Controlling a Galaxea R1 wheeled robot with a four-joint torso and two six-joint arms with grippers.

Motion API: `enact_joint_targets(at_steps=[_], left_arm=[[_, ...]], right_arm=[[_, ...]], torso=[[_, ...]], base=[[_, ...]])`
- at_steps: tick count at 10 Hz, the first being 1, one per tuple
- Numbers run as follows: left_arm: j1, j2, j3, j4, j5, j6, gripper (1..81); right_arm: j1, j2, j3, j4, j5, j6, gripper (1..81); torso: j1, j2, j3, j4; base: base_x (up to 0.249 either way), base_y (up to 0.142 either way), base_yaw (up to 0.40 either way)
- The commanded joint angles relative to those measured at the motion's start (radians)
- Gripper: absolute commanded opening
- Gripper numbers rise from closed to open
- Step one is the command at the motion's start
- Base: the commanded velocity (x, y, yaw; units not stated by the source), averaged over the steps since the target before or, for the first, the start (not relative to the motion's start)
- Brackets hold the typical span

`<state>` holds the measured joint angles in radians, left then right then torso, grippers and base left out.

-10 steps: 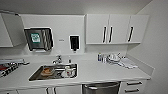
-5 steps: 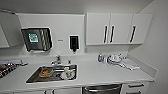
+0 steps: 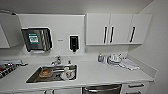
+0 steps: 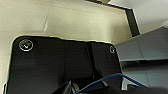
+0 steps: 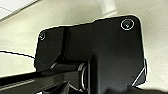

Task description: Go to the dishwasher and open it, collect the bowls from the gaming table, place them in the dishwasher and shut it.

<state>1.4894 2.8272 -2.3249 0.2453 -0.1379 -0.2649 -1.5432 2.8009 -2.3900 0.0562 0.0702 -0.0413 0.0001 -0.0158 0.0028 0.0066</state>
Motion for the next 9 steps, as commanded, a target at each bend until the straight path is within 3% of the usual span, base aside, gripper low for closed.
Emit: enact_joint_targets(at_steps=[1,2,3,4,6,8,9], left_arm=[[-0.033,-0.037,0.016,0.025,-0.04,0.004,81.1],[-0.017,-0.049,0.016,0.081,-0.089,0.01,81.1],[-0.016,-0.058,0.013,0.101,-0.098,0.01,81.1],[-0.011,-0.066,0.012,0.103,-0.101,0.012,81.1],[0.006,-0.092,0.013,0.103,-0.201,0.013,81.1],[0.027,-0.115,0.012,0.104,-0.239,0.015,81.1],[0.036,-0.123,0.012,0.107,-0.287,0.015,81.1]], right_arm=[[0.053,-0.022,0.014,-0.015,-0.061,-0.005,81.1],[0.057,-0.036,0.034,-0.013,-0.063,-0.005,81.1],[0.059,-0.068,0.085,-0.013,-0.066,-0.003,81.1],[0.062,-0.1,0.133,-0.012,-0.07,-0.002,81.1],[0.063,-0.174,0.23,-0.004,-0.072,0.004,81.1],[0.065,-0.24,0.31,-0.001,-0.082,0.006,81.1],[0.065,-0.249,0.321,-0.001,-0.086,0.006,81.1]], torso=[[0.0,0.0,0.0,0.0],[0.0,0.0,0.0,0.0],[0.0,0.0,0.0,0.0],[0.0,0.0,0.0,0.0],[0.0,0.0,0.0,0.0],[0.0,0.0,0.0,0.0],[0.064,-0.1,0.0,0.0]], base=[[0.0,0.0,0.0],[0.0,0.0,0.0],[0.0,0.0,0.0],[0.0,0.0,0.0],[0.0,0.0,0.0],[0.0,0.0,0.0],[0.0,0.0,0.0]])
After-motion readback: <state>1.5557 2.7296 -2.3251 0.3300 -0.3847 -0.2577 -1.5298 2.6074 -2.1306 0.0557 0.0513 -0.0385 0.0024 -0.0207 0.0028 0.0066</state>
